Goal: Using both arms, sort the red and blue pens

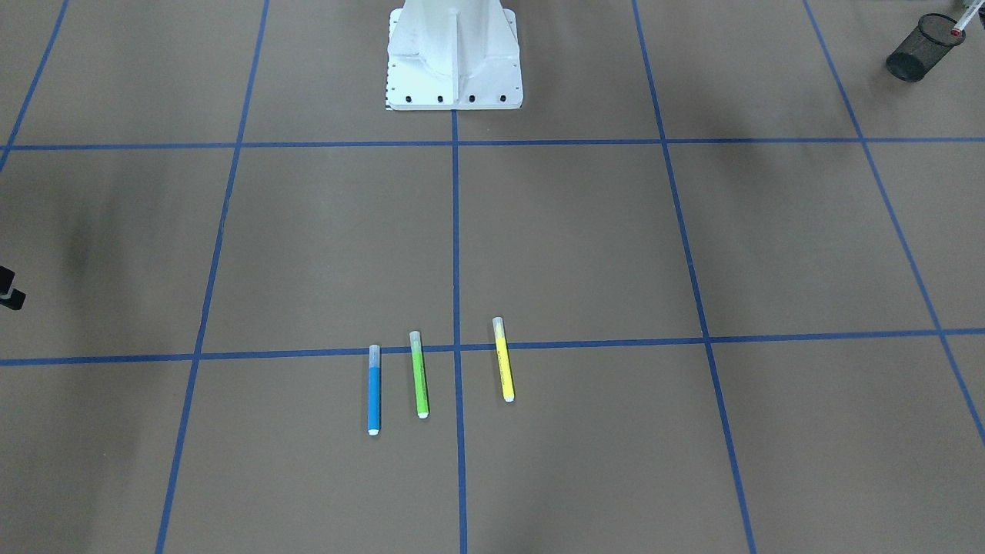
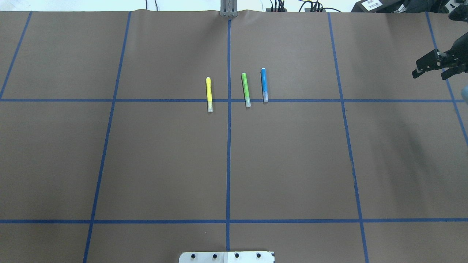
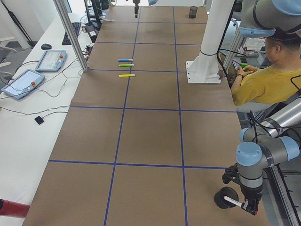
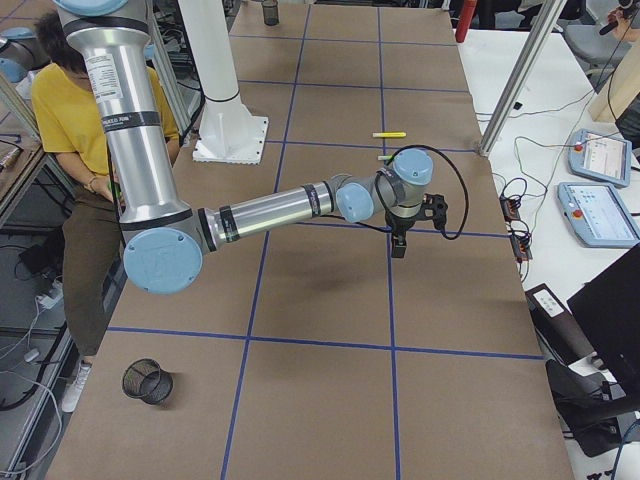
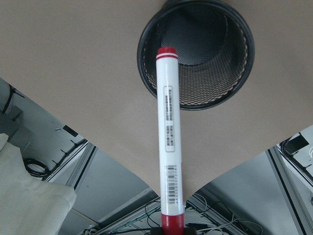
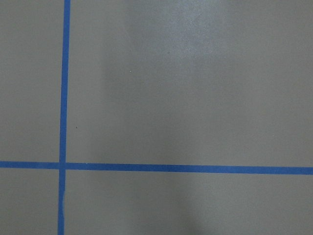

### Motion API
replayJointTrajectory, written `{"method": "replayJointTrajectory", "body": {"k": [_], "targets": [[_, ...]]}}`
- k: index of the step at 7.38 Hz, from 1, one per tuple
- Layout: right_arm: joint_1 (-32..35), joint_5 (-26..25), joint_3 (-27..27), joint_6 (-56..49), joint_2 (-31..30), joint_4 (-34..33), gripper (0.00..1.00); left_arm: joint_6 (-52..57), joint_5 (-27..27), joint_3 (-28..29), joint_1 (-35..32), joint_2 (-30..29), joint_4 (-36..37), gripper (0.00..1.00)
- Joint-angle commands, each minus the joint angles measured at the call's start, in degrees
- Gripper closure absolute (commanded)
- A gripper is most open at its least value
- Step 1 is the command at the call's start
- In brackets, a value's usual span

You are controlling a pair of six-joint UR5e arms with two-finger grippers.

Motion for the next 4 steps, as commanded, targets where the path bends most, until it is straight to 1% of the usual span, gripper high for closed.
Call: {"method": "replayJointTrajectory", "body": {"k": [1, 4], "targets": [[0.0, 0.0, 0.0, 0.0, 0.0, 0.0, 0.0, -1.5, -2.68, -0.04, 0.01, -0.39, 0.1, 0.97], [0.0, 0.0, 0.0, 0.0, -0.09, 0.0, 0.0, -2.13, -3.49, 0.05, 0.01, -1.01, 0.19, 0.97]]}}
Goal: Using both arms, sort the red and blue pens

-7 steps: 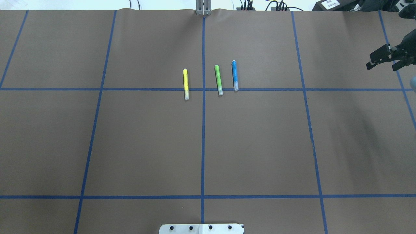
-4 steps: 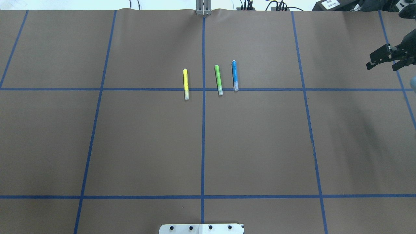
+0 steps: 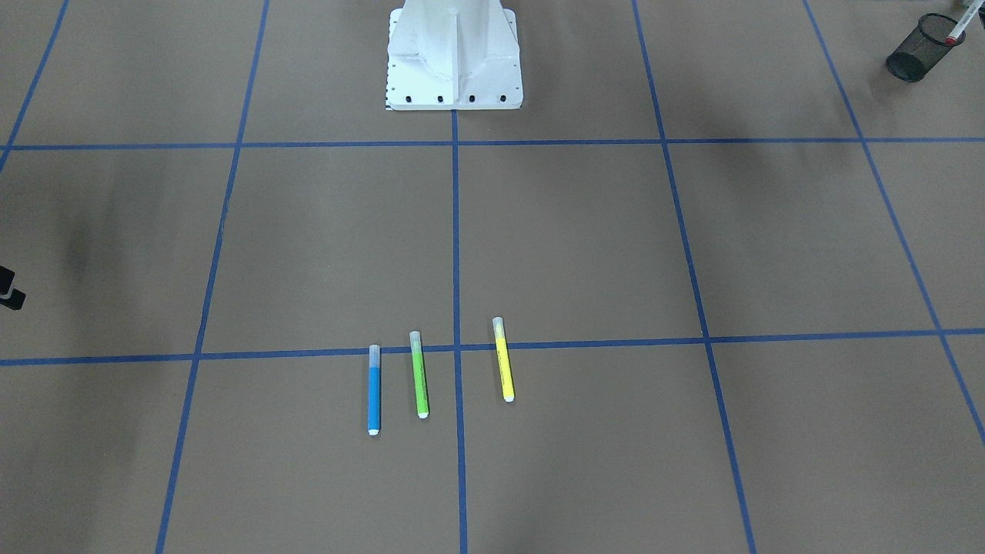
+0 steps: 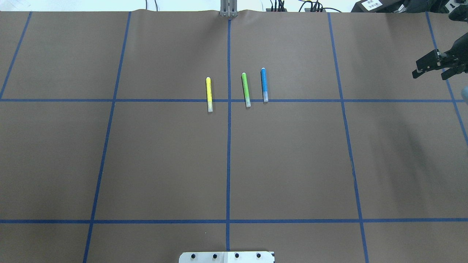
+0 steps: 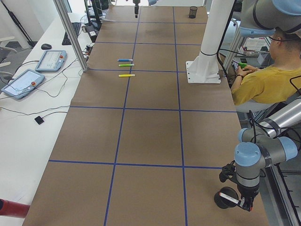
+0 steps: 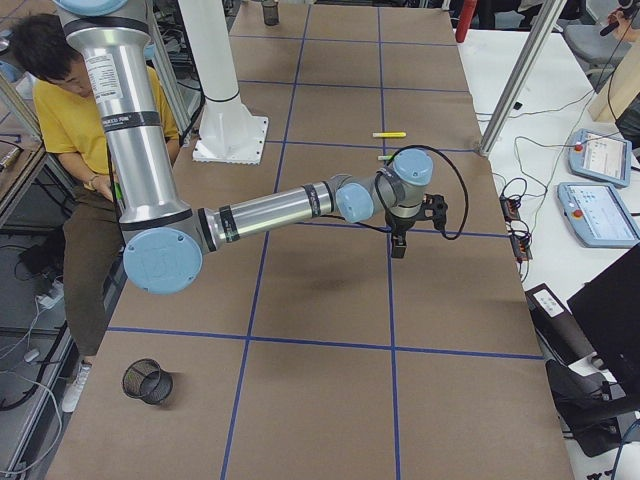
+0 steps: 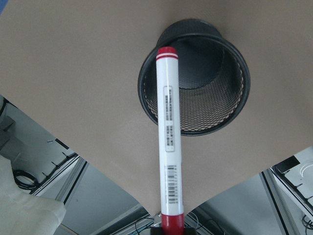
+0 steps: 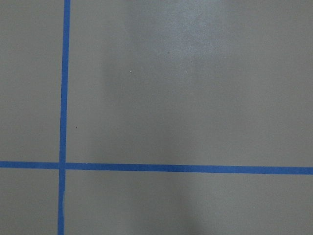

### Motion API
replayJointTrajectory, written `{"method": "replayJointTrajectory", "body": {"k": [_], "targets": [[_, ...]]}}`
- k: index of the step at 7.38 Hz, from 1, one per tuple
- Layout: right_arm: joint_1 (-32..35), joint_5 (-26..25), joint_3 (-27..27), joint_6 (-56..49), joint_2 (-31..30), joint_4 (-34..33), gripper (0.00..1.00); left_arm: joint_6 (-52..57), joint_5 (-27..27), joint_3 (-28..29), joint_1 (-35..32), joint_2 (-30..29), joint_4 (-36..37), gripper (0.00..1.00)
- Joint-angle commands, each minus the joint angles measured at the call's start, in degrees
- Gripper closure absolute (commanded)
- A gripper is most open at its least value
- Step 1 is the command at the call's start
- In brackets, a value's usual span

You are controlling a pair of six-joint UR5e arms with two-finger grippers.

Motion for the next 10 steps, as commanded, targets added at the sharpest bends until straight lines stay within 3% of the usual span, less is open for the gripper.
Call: {"method": "replayJointTrajectory", "body": {"k": [1, 9, 10], "targets": [[0.0, 0.0, 0.09, 0.0, -0.03, 0.0, 0.0, 0.1, -0.27, 0.01, 0.0, -0.08, 0.01, 0.97], [0.0, 0.09, 0.26, 0.0, -0.65, 0.0, 0.0, 1.07, -0.27, 0.01, 0.0, 2.03, 0.28, 0.97], [0.0, 0.0, 0.18, 0.0, -0.65, 0.0, 0.0, 1.06, -0.27, 0.1, 0.0, 2.11, 0.28, 0.9]]}}
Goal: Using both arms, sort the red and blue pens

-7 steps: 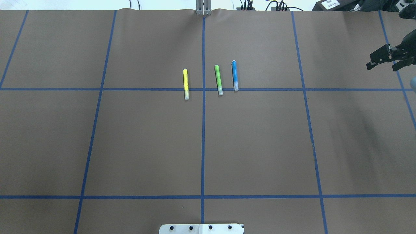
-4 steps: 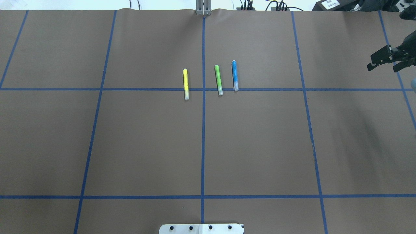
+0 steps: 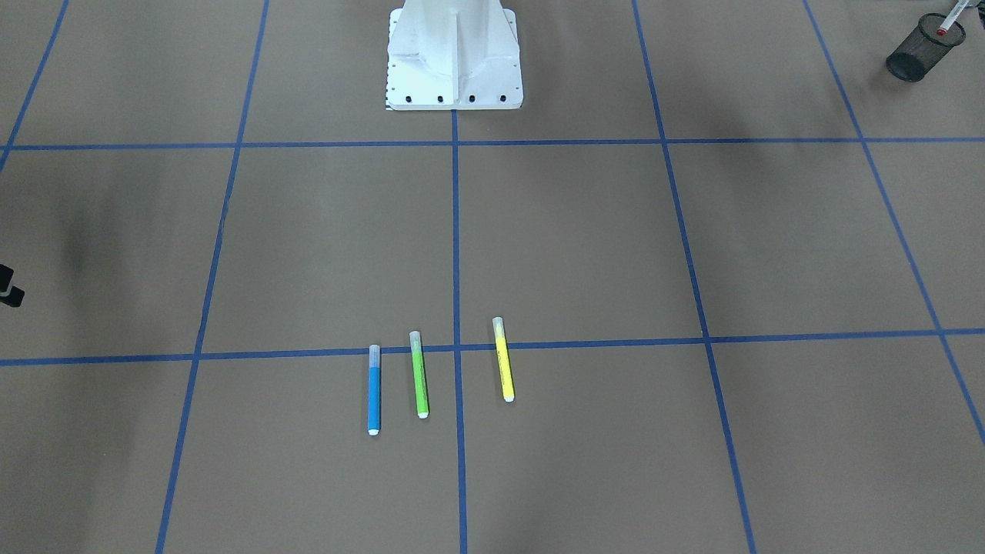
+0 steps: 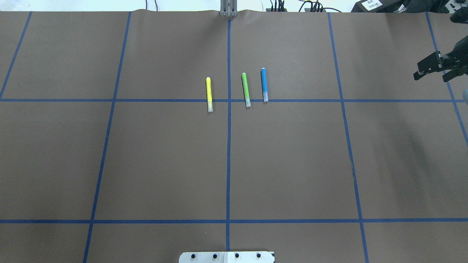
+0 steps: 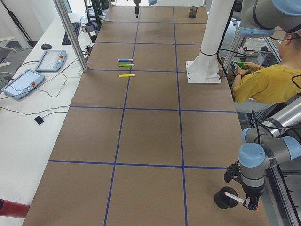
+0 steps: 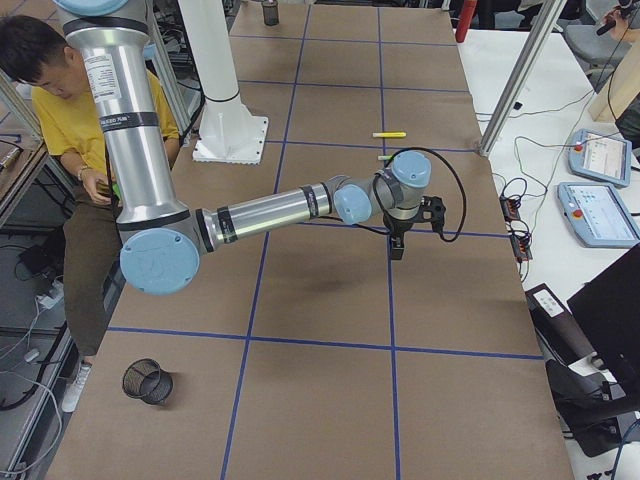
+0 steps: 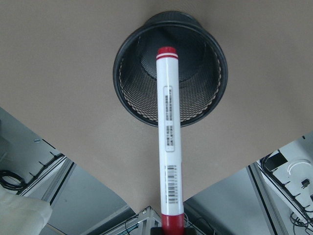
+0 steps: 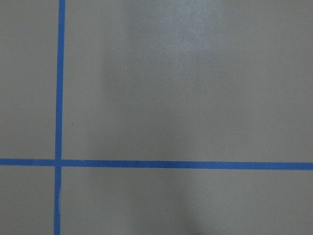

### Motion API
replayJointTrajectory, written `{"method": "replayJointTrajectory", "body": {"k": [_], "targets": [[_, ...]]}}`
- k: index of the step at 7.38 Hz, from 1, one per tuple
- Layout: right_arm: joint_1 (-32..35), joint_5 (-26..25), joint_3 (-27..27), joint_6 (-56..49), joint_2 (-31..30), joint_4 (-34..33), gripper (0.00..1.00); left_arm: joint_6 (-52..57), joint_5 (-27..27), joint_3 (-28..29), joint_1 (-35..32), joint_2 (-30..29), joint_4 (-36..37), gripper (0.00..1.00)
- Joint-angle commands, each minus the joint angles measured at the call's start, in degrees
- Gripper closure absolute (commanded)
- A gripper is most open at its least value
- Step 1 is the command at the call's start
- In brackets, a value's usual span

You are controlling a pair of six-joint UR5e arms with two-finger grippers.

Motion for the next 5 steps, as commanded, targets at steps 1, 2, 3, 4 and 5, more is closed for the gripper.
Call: {"method": "replayJointTrajectory", "body": {"k": [1, 2, 3, 4, 5], "targets": [[0.0, 0.05, -0.08, 0.0, -0.01, 0.0, 0.0, 0.06, 0.0, 0.24, 0.0, 0.09, 0.0, 0.83], [0.0, -0.03, -0.17, 0.0, -0.01, 0.0, 0.0, 0.06, 0.0, 0.33, 0.0, 0.0, 0.0, 0.71], [0.0, -0.04, -0.17, 0.0, -0.01, 0.0, 0.0, 0.06, 0.0, 0.33, 0.09, 0.0, 0.0, 0.66], [0.0, -0.04, -0.17, 0.0, -0.01, 0.0, 0.0, 0.06, 0.0, 0.33, 0.0, 0.09, 0.0, 0.64], [0.0, -0.04, -0.17, 0.0, -0.01, 0.0, 0.0, 0.14, -0.26, 0.33, 0.09, 0.0, 0.09, 0.6]]}}
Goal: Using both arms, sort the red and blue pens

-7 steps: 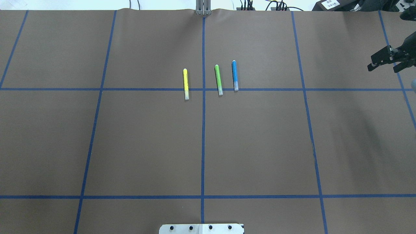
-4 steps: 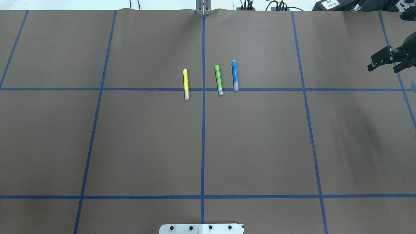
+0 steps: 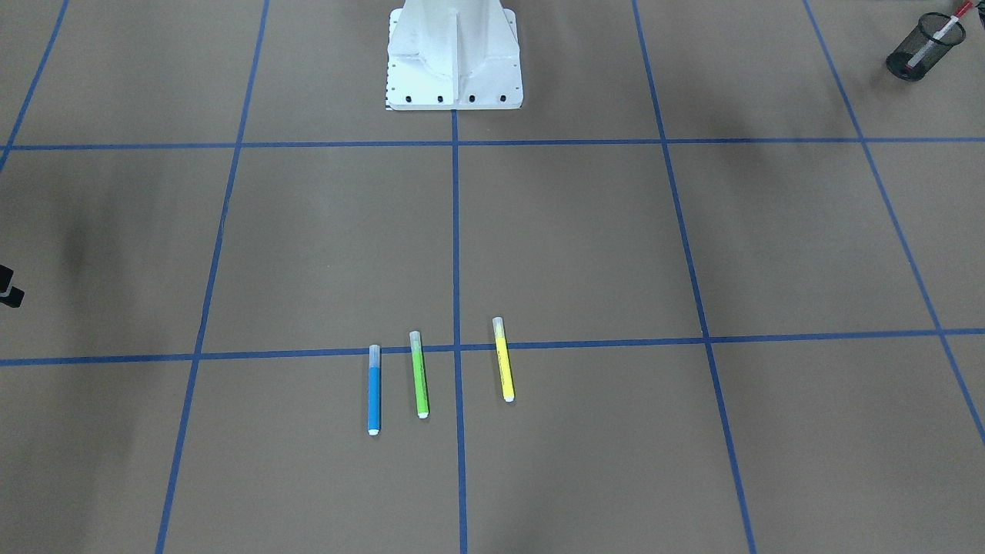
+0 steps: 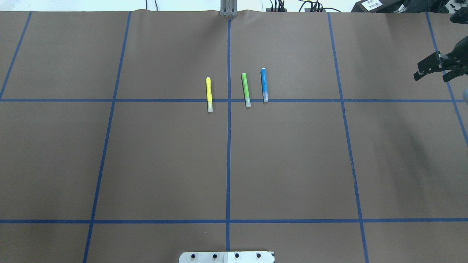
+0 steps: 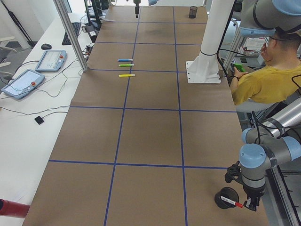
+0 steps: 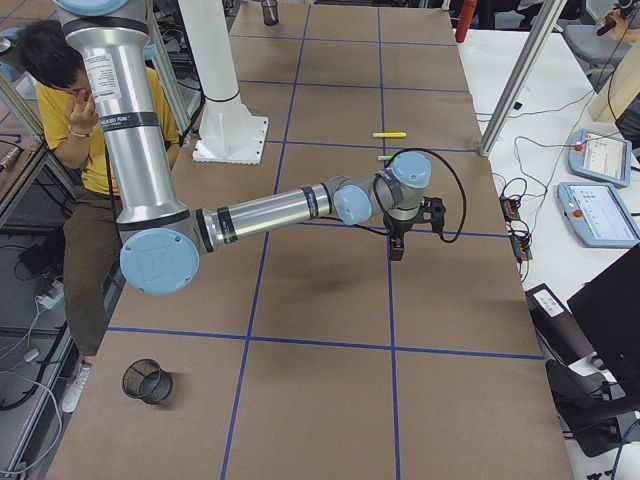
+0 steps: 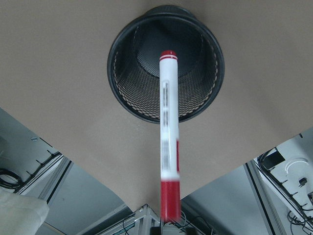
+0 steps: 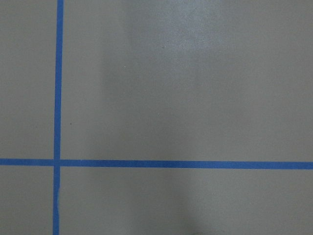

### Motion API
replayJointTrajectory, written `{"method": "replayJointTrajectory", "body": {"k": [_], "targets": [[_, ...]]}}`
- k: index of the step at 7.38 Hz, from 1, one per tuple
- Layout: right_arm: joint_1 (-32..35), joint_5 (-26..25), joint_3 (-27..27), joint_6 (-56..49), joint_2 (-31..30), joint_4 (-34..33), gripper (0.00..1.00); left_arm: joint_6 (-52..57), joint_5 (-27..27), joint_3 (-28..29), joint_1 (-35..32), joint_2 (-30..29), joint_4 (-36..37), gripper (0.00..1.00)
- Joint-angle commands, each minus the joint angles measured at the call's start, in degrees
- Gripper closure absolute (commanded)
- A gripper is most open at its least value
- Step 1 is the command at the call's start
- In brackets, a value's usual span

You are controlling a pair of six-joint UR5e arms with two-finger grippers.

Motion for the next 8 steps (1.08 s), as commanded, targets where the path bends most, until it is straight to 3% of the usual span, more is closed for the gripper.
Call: {"method": "replayJointTrajectory", "body": {"k": [1, 2, 3, 5, 8], "targets": [[0.0, 0.08, -0.01, 0.0, 0.0, 0.0, 0.0, -0.02, -0.46, 0.01, 0.05, -0.04, -0.02, 0.58], [0.0, 0.0, -0.01, 0.0, 0.0, 0.0, 0.0, -0.02, -1.68, -0.08, -0.04, -0.38, 0.07, 0.33], [0.0, 0.0, -0.01, 0.0, 0.09, 0.0, 0.0, -0.11, -4.31, -0.08, -0.04, -2.13, 0.33, 0.0], [0.0, 0.08, 0.08, 0.0, 0.18, 0.0, 0.0, -0.55, -8.36, -1.39, -0.04, -12.54, 11.6, 0.0], [0.0, 0.08, 0.0, 0.09, 0.53, 0.0, 0.0, -3.77, -8.64, -10.7, -0.57, -31.0, 40.68, 0.0]]}}
